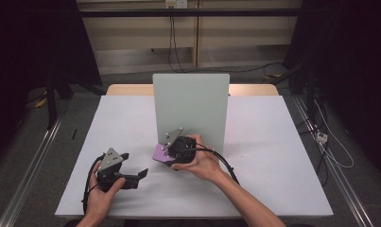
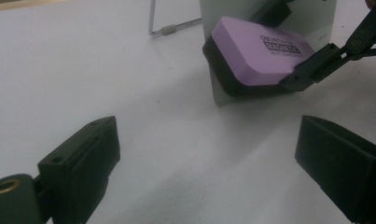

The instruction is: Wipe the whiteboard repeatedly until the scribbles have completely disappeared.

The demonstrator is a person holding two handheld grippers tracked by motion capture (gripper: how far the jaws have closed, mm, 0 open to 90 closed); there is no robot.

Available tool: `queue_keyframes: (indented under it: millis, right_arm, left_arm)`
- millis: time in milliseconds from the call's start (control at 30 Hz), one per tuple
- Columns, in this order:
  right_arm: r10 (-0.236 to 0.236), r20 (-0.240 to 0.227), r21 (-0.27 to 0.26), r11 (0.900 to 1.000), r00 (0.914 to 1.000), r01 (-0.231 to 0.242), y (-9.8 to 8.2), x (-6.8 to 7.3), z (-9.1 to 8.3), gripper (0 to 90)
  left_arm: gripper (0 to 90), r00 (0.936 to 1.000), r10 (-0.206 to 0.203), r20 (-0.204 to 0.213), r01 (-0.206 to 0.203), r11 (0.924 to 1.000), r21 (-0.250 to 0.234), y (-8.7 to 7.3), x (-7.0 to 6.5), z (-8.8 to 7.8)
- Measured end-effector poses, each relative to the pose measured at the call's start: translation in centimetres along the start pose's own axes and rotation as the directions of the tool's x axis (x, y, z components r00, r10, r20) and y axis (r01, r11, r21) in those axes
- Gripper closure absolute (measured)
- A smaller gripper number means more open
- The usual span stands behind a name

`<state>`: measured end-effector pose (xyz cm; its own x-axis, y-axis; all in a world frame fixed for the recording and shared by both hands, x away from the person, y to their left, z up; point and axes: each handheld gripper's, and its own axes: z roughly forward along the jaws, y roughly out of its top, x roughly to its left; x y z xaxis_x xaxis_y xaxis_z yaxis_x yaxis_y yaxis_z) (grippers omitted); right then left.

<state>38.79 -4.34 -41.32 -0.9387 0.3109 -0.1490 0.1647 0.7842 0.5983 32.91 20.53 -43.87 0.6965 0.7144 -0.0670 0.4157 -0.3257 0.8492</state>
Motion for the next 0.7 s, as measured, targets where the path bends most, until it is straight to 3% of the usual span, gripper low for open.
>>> queue_keyframes:
  millis: [400,600,700]
  right_arm:
    - [0.051,0.109,-0.124,0.992,0.9928,-0.038,1.1,-2.3,-4.5,41.9]
    - [0.104,0.165,-0.182,0.981,0.9809,-0.073,1.1,-3.5,-7.3,41.9]
    - [0.13,0.167,-0.202,0.975,0.9773,-0.095,0.7,-3.9,-8.2,41.9]
  left_arm:
    - [6.6,1.0,0.002,-0.004,-0.002,1.0,-0.005,0.0,0.1,-0.1]
    - [6.6,1.0,-0.004,-0.001,0.004,1.0,-0.004,0.0,0.1,-0.1]
    - [6.7,1.0,-0.005,-0.001,0.005,1.0,-0.004,0.0,0.0,0.0]
